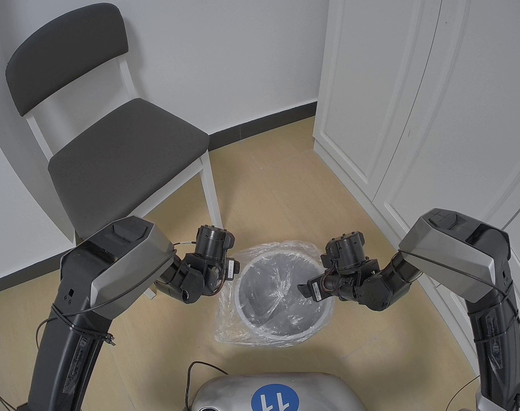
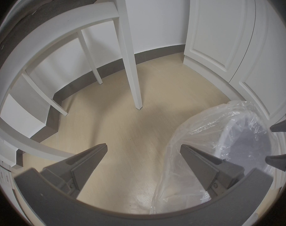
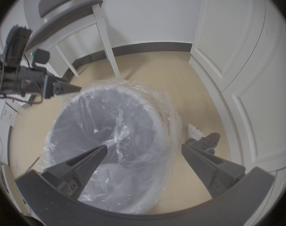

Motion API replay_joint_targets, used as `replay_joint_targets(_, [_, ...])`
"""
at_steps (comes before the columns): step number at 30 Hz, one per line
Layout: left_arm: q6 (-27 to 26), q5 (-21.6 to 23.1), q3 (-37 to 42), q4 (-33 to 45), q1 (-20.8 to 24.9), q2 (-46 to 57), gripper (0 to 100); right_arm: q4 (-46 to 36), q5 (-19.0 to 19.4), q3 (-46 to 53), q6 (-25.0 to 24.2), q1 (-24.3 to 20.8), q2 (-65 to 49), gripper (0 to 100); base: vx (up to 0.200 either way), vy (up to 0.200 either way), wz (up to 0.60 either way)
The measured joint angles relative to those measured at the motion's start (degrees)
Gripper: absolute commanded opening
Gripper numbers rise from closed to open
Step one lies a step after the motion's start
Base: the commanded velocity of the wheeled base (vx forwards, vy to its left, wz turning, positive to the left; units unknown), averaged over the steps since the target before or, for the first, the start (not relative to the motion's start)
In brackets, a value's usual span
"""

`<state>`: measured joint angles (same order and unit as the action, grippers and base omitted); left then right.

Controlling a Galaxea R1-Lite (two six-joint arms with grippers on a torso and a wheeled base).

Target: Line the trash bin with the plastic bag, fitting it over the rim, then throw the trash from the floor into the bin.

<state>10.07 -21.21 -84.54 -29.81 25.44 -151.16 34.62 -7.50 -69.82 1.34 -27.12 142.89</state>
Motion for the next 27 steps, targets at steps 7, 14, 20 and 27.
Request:
replay_joint_targets(7, [0.68,-0.02,2.55,-0.84,0.38,1.5,100,-0.74,-6.29,-1.18,3.41,0.15,0.69,100,0.0,0.0,0.0])
replay_joint_targets(14, [1.3,-0.02,6.29,-3.17,0.55,3.64,100,-0.72,-8.2,0.44,8.36,1.83,0.3,100,0.0,0.0,0.0])
replay_joint_targets(20, [1.28,-0.05,11.86,-7.72,1.29,6.12,100,-0.41,-8.35,4.68,11.68,3.45,-2.45,100,0.0,0.0,0.0])
replay_joint_targets(27, [1.26,0.0,20.8,-13.69,4.0,9.94,100,-0.22,-8.0,8.91,14.64,4.11,-5.01,100,0.0,0.0,0.0])
